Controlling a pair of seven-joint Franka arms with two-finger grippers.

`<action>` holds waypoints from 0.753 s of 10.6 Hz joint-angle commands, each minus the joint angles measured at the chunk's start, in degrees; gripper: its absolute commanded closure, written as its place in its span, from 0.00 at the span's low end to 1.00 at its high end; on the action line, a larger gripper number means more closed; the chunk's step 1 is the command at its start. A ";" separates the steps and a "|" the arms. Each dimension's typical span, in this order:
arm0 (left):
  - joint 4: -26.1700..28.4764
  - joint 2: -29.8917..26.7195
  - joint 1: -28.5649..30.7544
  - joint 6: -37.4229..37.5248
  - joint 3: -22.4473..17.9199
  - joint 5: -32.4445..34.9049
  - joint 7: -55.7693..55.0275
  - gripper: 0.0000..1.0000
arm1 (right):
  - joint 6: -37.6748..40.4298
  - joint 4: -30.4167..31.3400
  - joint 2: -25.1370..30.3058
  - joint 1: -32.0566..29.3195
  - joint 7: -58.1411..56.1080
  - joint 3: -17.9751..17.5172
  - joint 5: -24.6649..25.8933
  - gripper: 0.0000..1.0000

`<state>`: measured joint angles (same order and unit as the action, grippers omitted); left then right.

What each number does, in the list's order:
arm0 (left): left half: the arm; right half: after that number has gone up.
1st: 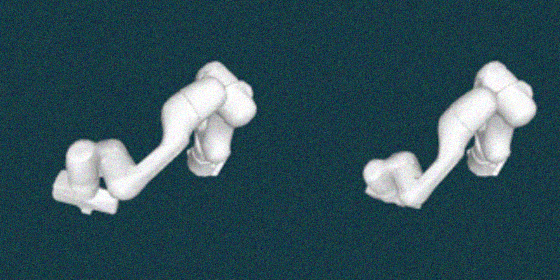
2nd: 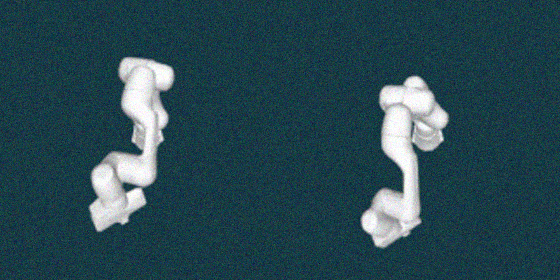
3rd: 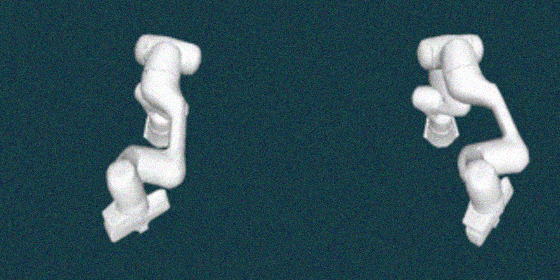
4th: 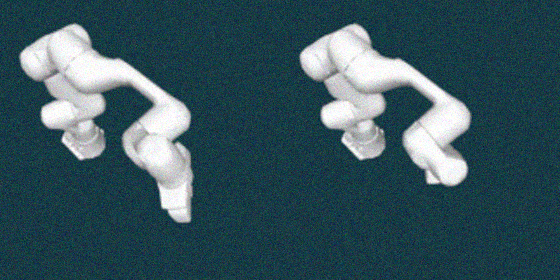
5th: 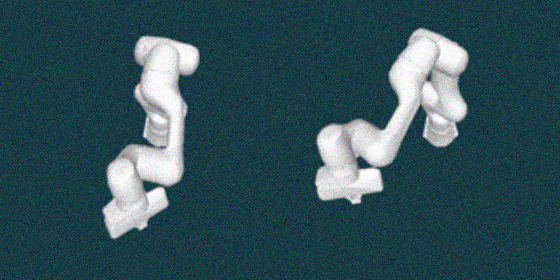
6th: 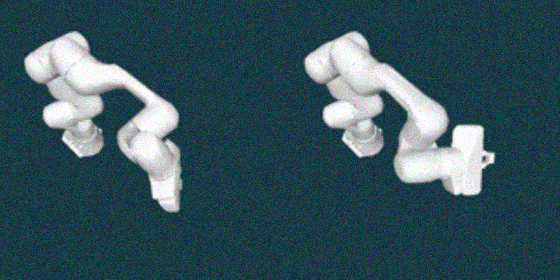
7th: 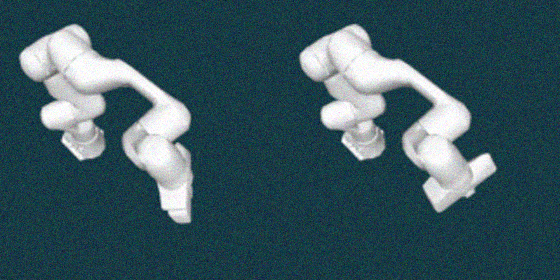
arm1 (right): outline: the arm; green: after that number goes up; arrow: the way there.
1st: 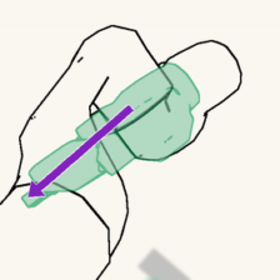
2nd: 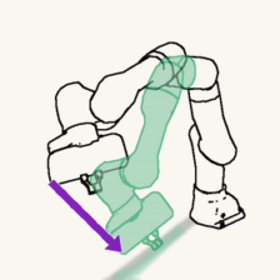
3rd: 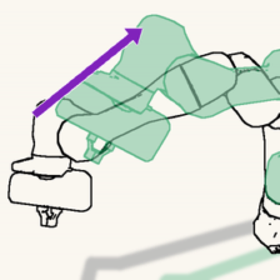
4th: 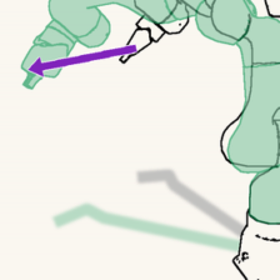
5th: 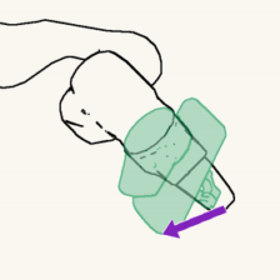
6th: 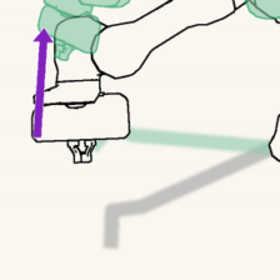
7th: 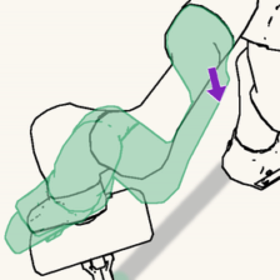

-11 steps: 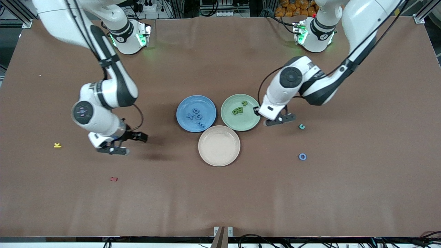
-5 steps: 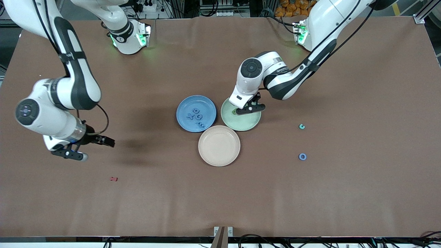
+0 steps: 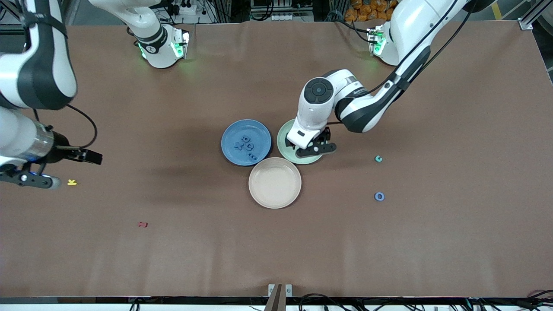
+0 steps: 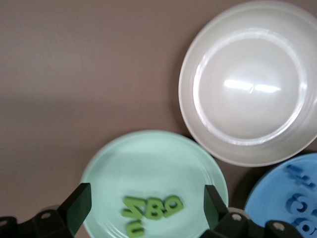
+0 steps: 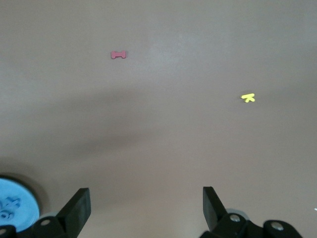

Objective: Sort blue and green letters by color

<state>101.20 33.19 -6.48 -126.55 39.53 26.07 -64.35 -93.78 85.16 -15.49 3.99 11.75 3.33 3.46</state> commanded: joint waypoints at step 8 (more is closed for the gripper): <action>-10.85 -11.19 14.91 8.61 -0.32 -1.10 22.22 0.00 | 20.64 -13.70 10.55 0.84 -7.53 3.26 -0.90 0.00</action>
<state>89.72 26.42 5.92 -118.95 39.34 26.20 -46.51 -75.51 71.39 -8.20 4.34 6.61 5.27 3.47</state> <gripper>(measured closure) 0.000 0.000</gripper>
